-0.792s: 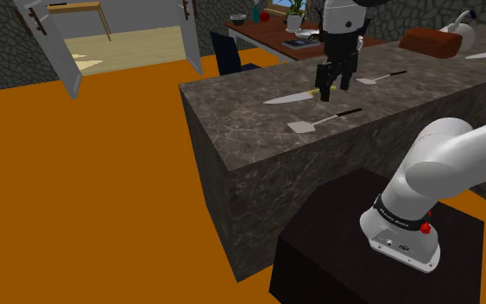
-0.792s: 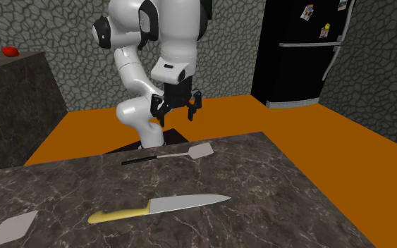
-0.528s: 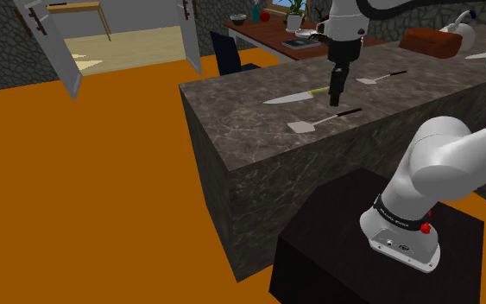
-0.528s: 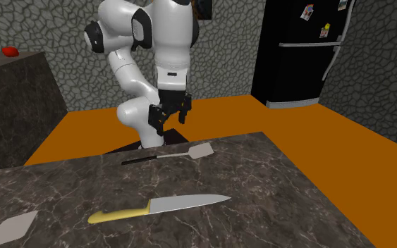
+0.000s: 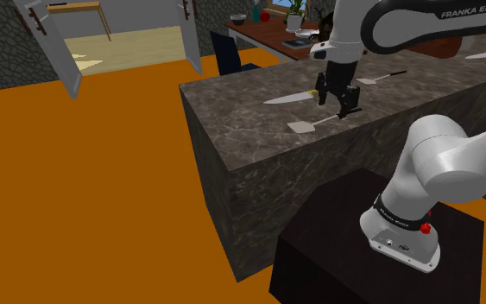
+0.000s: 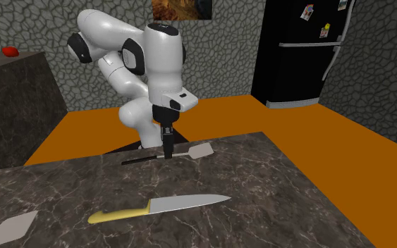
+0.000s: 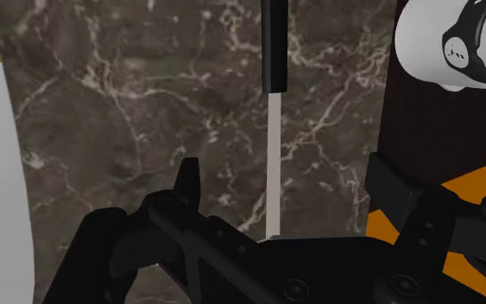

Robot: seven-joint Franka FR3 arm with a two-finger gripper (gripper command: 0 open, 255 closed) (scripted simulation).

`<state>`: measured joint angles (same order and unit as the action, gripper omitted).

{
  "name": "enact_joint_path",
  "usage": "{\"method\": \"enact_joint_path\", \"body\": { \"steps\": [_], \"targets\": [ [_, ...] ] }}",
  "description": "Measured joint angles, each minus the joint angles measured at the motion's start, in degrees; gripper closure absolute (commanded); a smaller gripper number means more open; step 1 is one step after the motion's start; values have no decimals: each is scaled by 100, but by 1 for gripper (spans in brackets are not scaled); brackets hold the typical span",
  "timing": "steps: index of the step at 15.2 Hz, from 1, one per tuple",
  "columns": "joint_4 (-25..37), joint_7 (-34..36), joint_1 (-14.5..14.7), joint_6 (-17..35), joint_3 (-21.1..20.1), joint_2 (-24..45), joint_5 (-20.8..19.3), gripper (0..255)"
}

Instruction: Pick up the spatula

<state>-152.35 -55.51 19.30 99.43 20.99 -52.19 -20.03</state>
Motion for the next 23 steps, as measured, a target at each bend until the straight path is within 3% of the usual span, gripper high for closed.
{"method": "enact_joint_path", "body": {
  "steps": [3, 4, 14, 23],
  "targets": [
    [-205, -26, -16, 231, 87, 21, -82, 0],
    [-229, -28, -20, 257, 98, 23, -92, 255],
    [-256, -27, -22, 288, 107, 24, -102, 255],
    [323, -79, 48, -308, -73, 3, 77, 255]
  ]
}}
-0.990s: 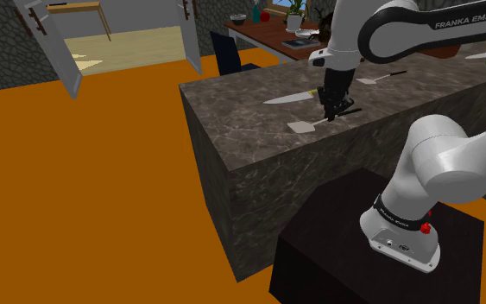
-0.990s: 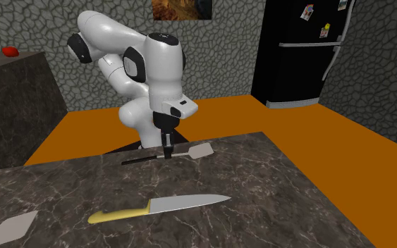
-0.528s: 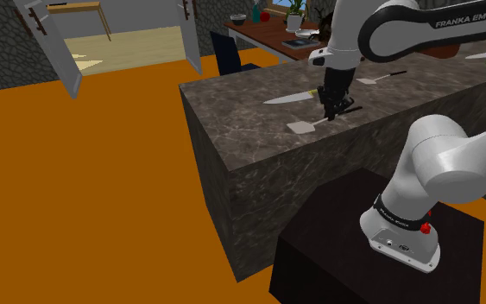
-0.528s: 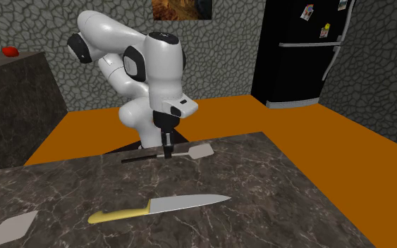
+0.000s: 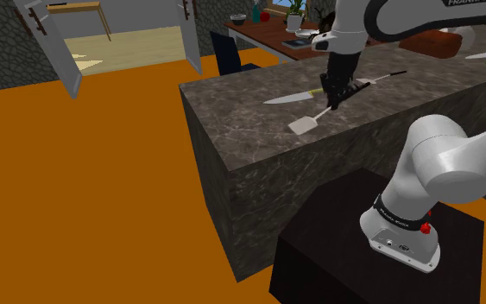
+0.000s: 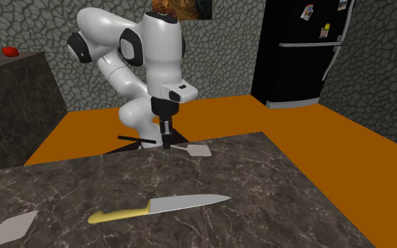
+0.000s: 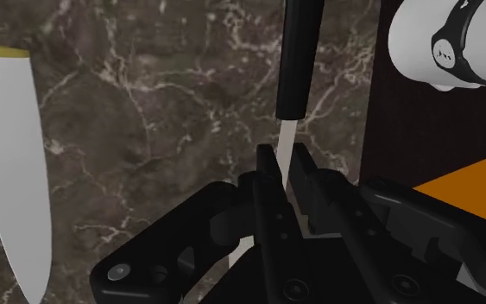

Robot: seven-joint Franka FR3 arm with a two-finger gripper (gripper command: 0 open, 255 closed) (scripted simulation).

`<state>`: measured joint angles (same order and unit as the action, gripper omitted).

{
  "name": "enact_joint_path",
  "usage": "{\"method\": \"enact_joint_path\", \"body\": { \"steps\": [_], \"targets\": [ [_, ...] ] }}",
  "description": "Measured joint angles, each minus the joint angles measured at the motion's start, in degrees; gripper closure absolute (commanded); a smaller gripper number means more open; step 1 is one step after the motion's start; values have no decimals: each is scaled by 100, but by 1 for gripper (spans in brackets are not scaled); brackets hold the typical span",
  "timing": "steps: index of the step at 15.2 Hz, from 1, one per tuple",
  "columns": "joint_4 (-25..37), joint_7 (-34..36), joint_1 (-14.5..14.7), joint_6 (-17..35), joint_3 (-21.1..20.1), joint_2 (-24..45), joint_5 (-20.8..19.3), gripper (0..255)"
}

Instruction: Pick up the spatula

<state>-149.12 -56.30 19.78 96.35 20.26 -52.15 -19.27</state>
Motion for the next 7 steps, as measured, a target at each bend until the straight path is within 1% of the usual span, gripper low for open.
{"method": "enact_joint_path", "body": {
  "steps": [7],
  "targets": [
    [513, -42, 53, -461, -131, 52, 128, 255]
  ]
}}
